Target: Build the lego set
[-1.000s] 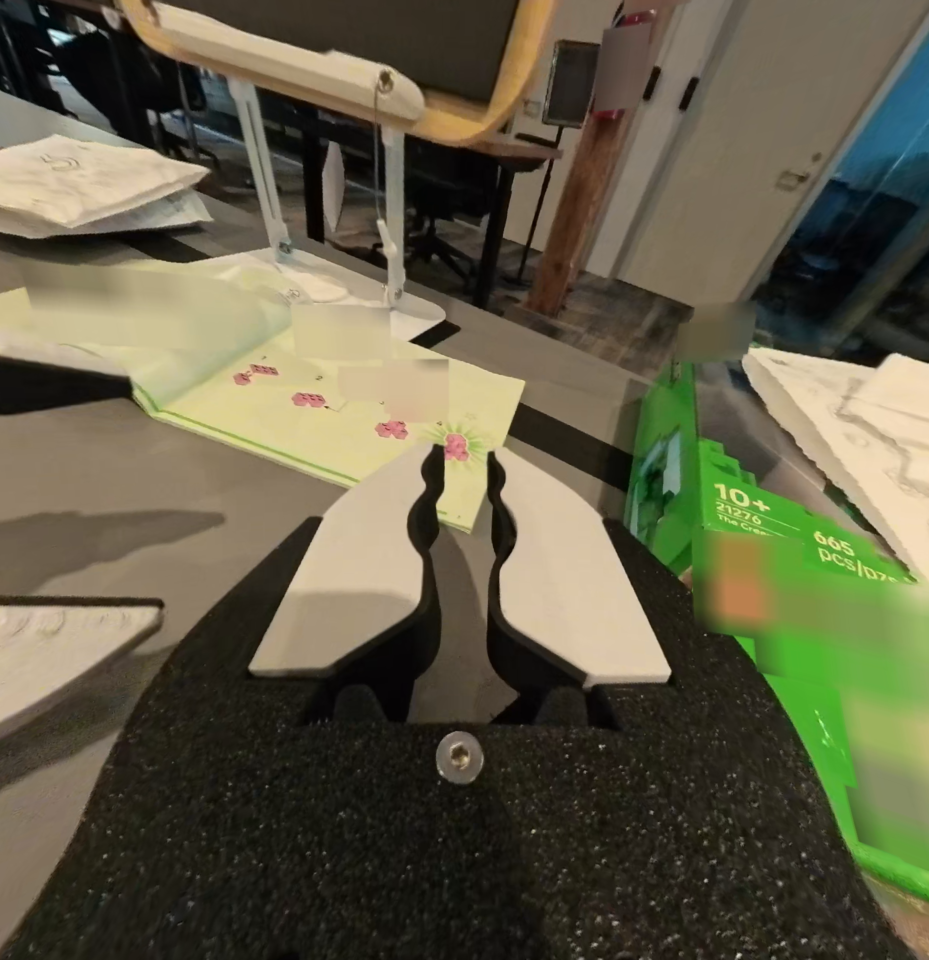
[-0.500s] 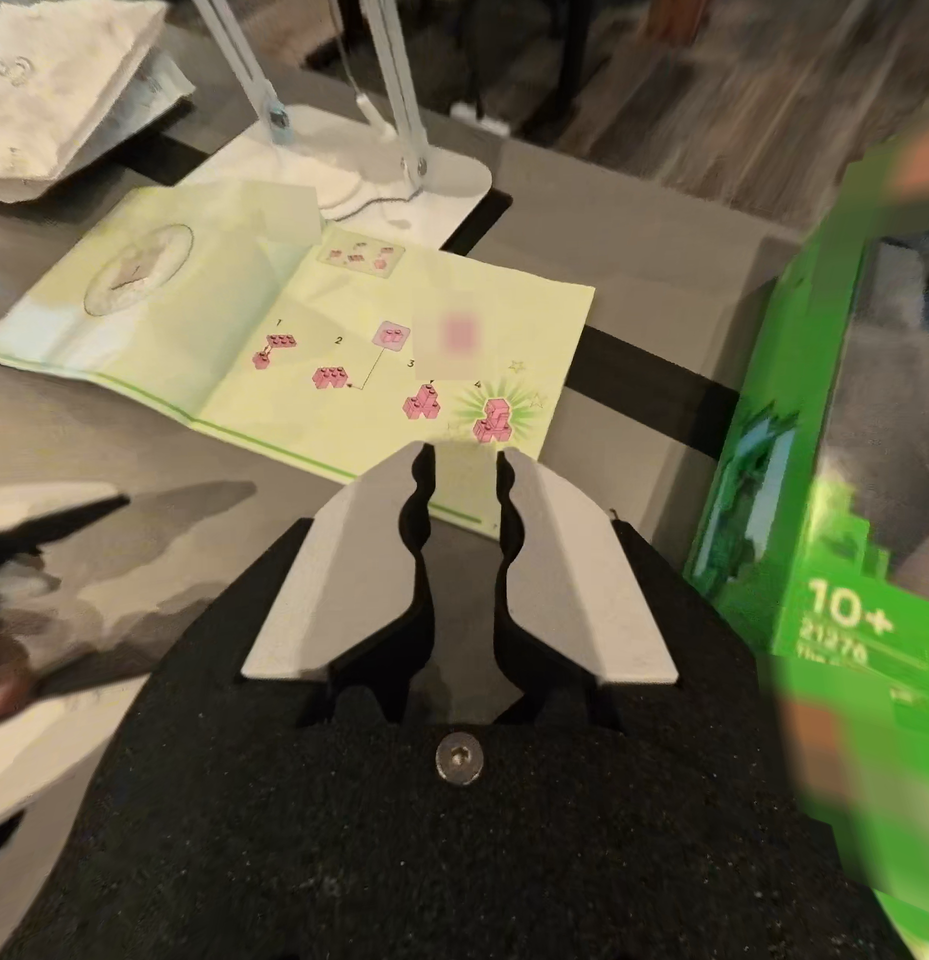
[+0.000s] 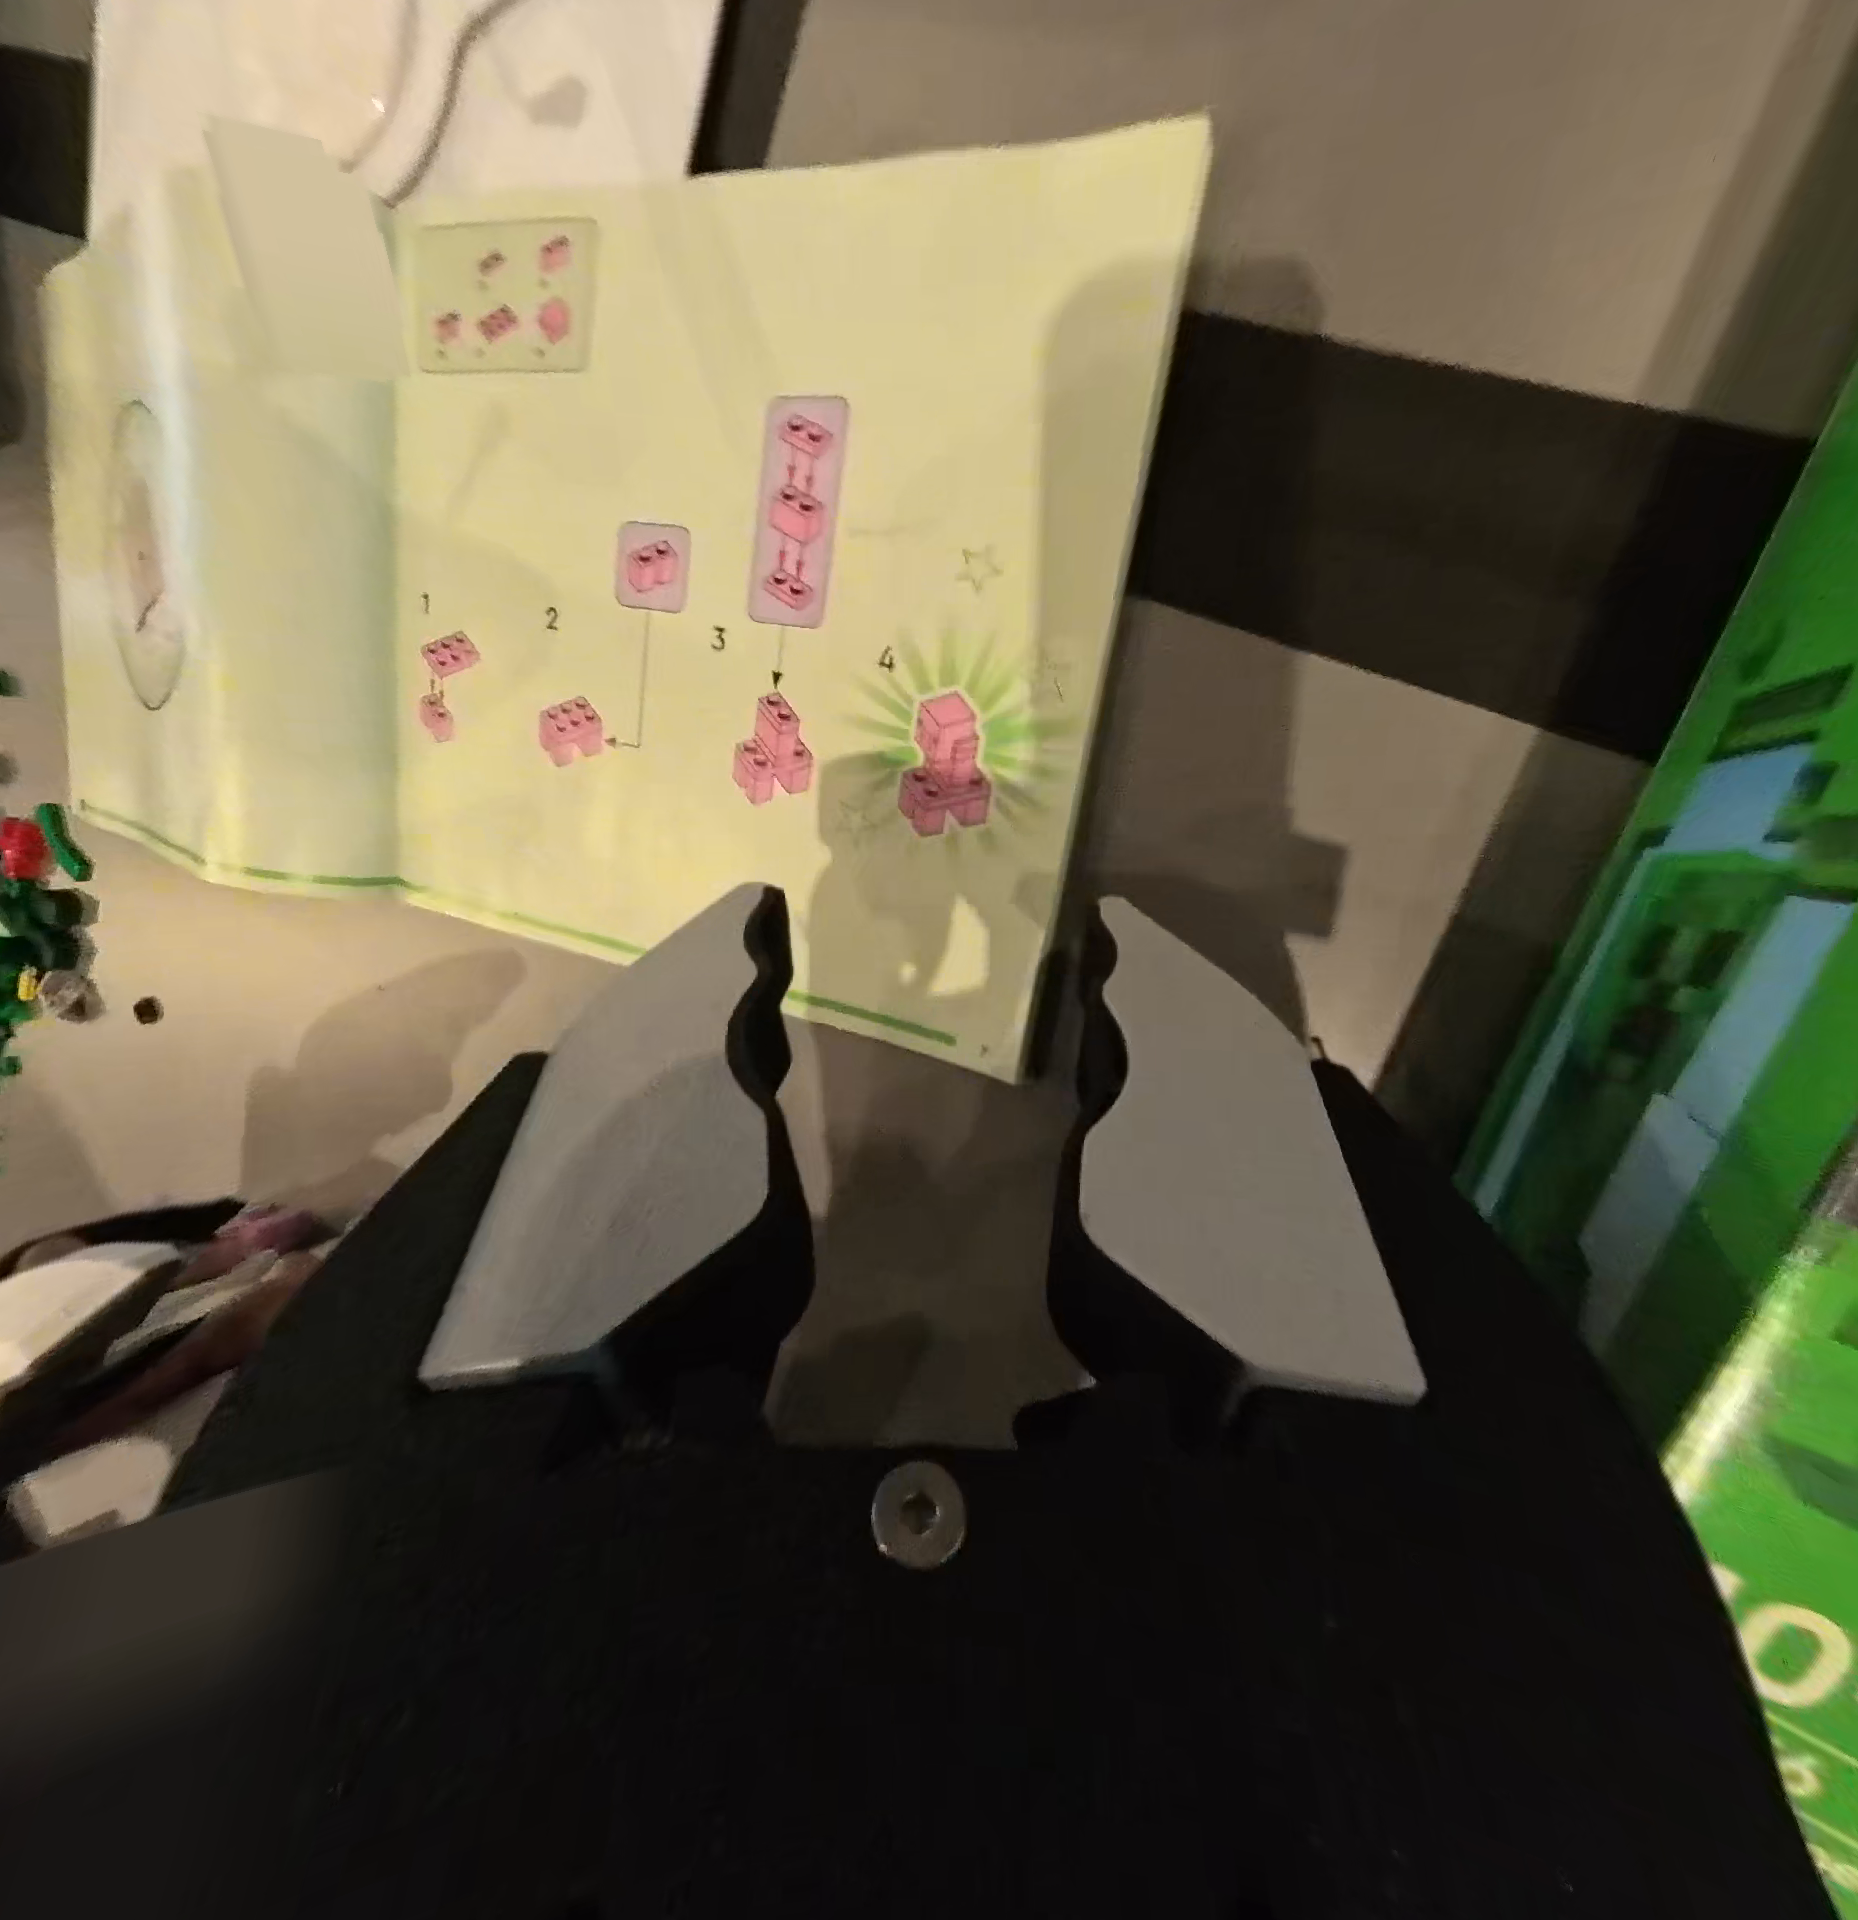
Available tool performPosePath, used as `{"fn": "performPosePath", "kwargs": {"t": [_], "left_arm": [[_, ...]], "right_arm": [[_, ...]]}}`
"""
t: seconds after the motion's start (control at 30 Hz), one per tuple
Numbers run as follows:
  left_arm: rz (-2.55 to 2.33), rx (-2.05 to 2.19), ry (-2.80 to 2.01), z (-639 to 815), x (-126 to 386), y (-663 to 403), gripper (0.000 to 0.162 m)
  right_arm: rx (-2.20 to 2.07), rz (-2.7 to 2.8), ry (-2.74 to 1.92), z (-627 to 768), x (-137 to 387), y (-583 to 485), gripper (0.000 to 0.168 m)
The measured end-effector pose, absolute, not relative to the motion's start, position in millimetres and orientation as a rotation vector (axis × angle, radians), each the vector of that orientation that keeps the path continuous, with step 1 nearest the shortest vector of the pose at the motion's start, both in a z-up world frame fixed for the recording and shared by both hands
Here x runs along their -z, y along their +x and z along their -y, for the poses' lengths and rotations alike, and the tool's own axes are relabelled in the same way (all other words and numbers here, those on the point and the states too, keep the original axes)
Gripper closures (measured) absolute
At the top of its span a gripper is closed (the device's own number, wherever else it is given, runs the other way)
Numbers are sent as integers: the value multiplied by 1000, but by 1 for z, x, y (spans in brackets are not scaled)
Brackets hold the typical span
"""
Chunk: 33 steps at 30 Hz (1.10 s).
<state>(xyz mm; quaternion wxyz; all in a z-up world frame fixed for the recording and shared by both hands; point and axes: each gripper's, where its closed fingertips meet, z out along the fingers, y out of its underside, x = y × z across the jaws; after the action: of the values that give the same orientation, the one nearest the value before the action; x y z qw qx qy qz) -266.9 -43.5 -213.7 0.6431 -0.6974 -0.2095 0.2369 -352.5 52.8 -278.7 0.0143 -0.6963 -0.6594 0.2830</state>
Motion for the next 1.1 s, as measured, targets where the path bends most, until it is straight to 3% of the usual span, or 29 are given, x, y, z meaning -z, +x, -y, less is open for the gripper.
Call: {"fn": "performPosePath", "kwargs": {"t": [0.17,0.37,1.1], "left_arm": [[427,-565,-1614,38,215,-262,118],[398,-576,-1628,35,215,-259,118],[404,-550,-1642,35,219,-260,119]], "right_arm": [[-883,2147,-2249,-51,285,-347,105],[-836,2220,-2345,-47,297,-336,114],[-933,2256,-2341,-39,290,-331,117]]}}
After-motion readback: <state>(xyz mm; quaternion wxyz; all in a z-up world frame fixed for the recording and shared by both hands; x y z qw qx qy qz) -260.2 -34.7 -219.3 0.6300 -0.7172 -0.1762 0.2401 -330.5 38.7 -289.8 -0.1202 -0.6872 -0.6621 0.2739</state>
